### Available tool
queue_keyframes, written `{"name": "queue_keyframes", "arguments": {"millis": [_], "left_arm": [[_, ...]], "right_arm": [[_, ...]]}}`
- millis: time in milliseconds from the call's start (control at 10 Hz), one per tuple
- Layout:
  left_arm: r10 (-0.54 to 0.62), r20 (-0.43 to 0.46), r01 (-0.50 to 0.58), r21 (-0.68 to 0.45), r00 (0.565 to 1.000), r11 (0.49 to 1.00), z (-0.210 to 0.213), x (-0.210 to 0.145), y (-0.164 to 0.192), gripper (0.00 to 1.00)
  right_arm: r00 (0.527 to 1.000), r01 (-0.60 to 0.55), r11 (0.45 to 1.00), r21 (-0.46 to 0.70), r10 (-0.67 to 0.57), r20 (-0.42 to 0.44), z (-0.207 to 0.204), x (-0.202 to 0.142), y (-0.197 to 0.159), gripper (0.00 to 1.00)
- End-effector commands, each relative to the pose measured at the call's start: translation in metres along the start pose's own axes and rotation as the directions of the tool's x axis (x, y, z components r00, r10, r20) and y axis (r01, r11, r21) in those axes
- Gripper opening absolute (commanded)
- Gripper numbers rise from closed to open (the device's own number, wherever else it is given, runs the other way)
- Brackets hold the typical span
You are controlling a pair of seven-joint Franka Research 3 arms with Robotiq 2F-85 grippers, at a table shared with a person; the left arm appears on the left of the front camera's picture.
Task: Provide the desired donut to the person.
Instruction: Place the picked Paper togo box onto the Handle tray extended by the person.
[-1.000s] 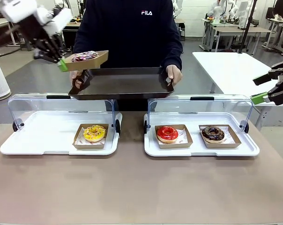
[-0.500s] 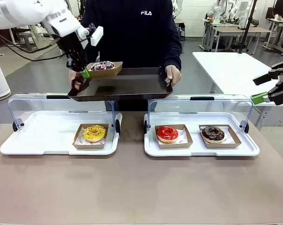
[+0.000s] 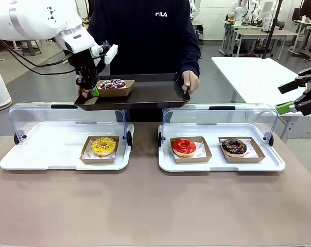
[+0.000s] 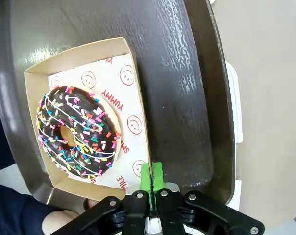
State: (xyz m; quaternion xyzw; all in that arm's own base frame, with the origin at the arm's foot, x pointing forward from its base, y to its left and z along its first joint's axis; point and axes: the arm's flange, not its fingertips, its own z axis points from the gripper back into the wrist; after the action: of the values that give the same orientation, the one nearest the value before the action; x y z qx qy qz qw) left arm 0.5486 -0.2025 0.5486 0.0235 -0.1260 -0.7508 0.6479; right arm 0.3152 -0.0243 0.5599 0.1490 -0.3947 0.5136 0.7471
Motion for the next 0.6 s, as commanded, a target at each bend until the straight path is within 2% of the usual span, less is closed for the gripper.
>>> {"name": "queue_keyframes", "arguments": {"millis": [0, 100, 200, 300, 400, 500], "left_arm": [[0.004, -0.021, -0.004, -0.01, 1.0, 1.0, 0.001, -0.003, -0.003, 0.01], [-0.008, -0.008, 0.008, -0.019, 1.0, 1.0, 0.002, -0.006, -0.002, 0.59], [-0.01, 0.006, 0.011, -0.02, 1.0, 1.0, 0.005, -0.007, -0.002, 0.59], [-0.018, 0.019, 0.019, -0.02, 1.0, 1.0, 0.007, -0.007, -0.002, 1.0], [-0.034, 0.028, 0.035, -0.027, 0.999, 0.999, 0.01, -0.005, -0.002, 0.61], [-0.039, 0.035, 0.04, -0.026, 0.999, 0.999, 0.014, -0.004, -0.002, 1.0]], "right_arm": [[1.0, 0.0, 1.0, 0.003, 0.0, 0.008, -0.002, 0.0, -0.001, 1.0], [1.0, 0.0, 1.0, 0.003, 0.0, 0.008, -0.002, 0.0, -0.001, 1.0], [1.0, 0.0, 1.0, 0.003, 0.0, 0.008, -0.002, 0.0, -0.001, 1.0], [1.0, 0.0, 1.0, 0.003, 0.0, 0.008, -0.002, 0.0, -0.001, 1.0], [1.0, 0.0, 1.0, 0.003, 0.0, 0.008, -0.002, 0.0, -0.001, 1.0], [1.0, 0.0, 1.0, 0.003, 0.0, 0.008, -0.002, 0.0, -0.001, 1.0]]}}
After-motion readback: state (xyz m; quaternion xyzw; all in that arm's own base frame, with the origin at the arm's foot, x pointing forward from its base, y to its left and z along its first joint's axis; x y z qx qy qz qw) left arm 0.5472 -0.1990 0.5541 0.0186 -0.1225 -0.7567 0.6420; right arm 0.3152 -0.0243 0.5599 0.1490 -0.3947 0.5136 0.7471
